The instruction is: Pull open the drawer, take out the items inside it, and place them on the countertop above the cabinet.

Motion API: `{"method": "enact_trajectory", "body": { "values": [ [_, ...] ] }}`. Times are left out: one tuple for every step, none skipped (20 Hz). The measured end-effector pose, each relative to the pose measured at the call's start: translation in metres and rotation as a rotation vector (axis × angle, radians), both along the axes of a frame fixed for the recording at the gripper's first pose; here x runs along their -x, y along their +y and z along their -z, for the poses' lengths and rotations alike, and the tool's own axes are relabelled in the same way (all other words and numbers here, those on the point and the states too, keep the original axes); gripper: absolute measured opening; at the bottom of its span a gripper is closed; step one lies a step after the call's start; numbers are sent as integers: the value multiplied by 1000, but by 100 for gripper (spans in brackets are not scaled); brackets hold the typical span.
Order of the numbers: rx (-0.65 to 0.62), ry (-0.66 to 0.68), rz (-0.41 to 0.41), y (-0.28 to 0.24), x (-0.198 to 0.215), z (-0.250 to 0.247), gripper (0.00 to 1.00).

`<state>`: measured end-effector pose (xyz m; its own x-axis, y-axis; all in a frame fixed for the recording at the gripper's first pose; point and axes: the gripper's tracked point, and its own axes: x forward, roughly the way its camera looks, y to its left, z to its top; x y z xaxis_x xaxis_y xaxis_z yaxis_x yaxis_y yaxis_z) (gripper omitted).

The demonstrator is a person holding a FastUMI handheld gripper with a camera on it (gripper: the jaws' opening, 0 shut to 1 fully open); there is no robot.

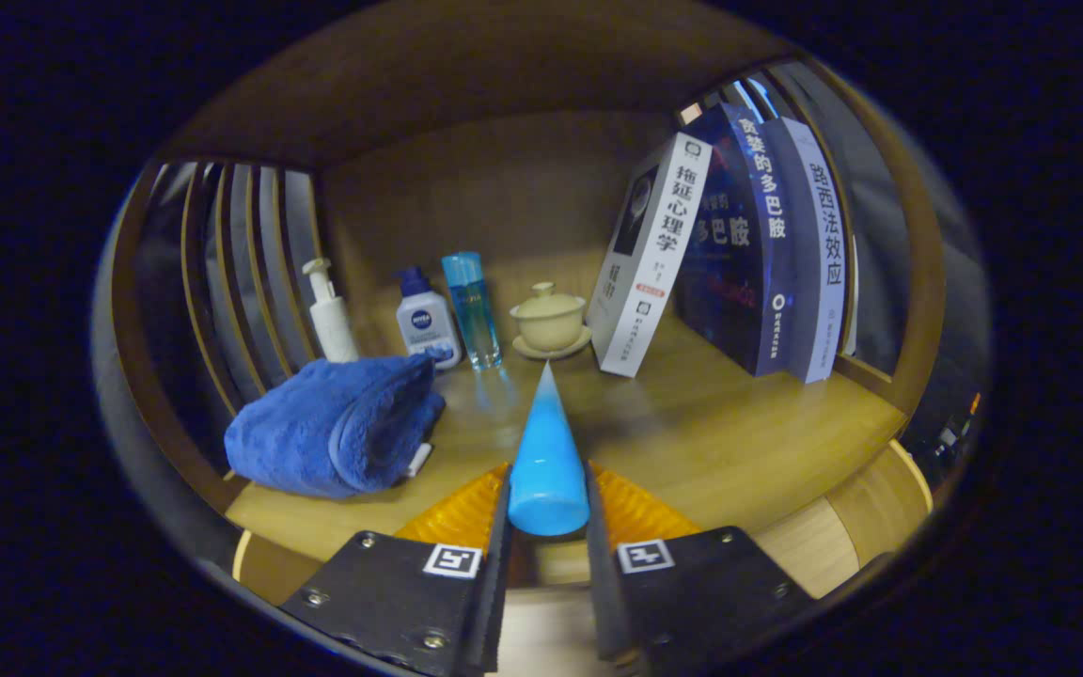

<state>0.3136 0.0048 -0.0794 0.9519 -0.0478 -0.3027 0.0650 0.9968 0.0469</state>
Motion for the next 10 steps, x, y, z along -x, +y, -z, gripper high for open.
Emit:
{"method": "enact_trajectory", "body": {
  "values": [
    [0, -6, 3, 1, 6, -5, 51],
    [-1, -6, 17, -2, 12, -10, 63],
    [-7, 0, 26, -1, 18, -13, 75],
    [-13, 9, 29, -1, 26, -18, 87],
    [-14, 8, 26, -1, 36, -23, 98],
    [-3, 4, 36, -3, 45, -28, 98],
    [12, -1, 42, -7, 58, -35, 99],
    [22, -11, 43, -7, 70, -42, 99],
    [29, -26, 37, -5, 80, -47, 99],
    [33, -42, 18, -1, 92, -55, 99]
  ]
}}
